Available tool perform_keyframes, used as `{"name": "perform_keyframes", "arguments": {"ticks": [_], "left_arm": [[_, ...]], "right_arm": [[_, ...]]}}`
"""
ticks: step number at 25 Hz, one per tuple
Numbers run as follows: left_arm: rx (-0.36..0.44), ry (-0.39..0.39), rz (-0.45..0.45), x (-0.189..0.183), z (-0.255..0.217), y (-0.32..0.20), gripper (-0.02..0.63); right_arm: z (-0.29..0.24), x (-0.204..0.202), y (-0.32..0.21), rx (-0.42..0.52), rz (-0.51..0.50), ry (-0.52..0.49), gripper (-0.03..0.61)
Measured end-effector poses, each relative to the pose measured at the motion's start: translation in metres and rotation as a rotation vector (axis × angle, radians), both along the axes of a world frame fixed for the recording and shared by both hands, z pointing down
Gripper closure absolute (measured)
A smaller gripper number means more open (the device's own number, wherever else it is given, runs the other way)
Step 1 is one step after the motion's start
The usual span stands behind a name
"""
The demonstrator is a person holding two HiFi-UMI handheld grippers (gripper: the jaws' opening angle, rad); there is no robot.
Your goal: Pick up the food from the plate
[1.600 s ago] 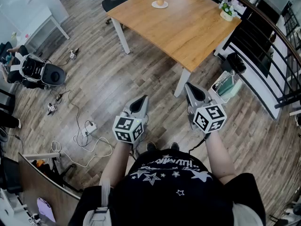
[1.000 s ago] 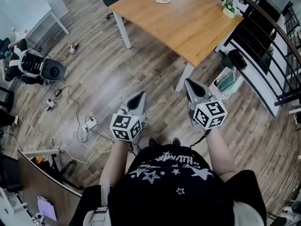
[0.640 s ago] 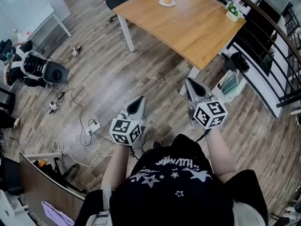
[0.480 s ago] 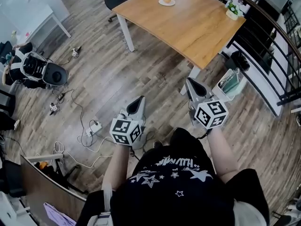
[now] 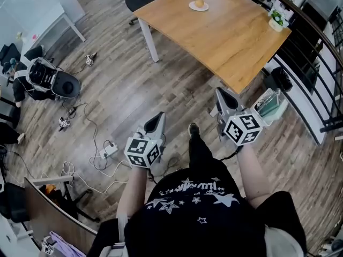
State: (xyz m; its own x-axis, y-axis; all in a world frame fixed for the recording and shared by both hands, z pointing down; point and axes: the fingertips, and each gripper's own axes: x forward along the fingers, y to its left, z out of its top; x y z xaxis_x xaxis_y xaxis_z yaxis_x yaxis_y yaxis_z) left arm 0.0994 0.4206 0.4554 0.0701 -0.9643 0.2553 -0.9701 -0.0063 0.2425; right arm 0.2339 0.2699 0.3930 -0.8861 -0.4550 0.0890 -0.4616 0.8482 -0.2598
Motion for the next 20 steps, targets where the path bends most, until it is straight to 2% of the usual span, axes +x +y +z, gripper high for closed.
{"name": "perform_keyframes", "arguments": {"ticks": [10,16,20], "left_arm": [[-0.024,-0.013,-0.018,-0.061,-0.008,-0.118,0.612],[-0.024,-0.018,-0.012,-0.081,-0.015,-0.191,0.612],[-0.020,-0.026,0.002,-0.091,-0.020,-0.238,0.612]], "right_arm": [[-0.004,-0.054,-0.126,-0.036,-0.001,-0.020,0.578],[-0.016,-0.072,-0.200,-0.014,0.013,0.028,0.578],[-0.018,-0.081,-0.245,-0.023,0.031,0.018,0.578]]}}
